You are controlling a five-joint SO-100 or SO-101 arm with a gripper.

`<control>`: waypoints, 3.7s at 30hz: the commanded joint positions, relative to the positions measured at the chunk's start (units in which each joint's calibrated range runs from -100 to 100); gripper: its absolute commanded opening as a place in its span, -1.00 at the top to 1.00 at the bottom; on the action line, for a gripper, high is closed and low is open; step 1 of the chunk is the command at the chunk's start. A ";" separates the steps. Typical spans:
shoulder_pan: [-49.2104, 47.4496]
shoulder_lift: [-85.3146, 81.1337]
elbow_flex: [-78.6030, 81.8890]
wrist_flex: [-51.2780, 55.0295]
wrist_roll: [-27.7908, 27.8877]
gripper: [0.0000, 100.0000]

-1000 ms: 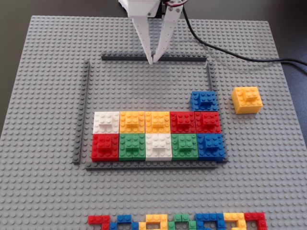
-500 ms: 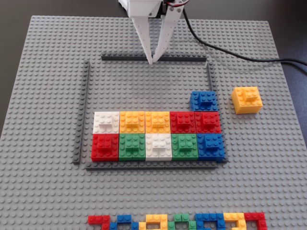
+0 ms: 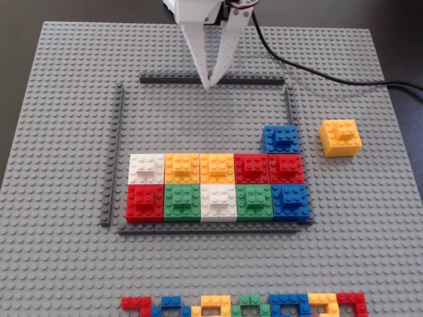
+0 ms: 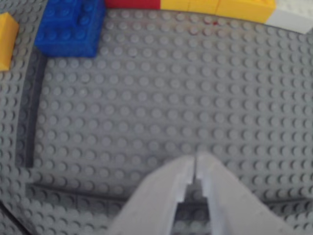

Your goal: Grab the cube and place it into the grid

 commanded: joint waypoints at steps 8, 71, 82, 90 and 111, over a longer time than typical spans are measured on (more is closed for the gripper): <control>3.68 -1.95 -0.74 -1.98 1.37 1.00; -25.56 89.19 -90.09 7.54 -11.92 0.59; -26.08 96.33 -92.36 4.95 -12.99 0.36; -26.00 101.23 -93.90 2.90 -13.63 0.40; -24.60 105.10 -93.08 1.29 -13.19 0.32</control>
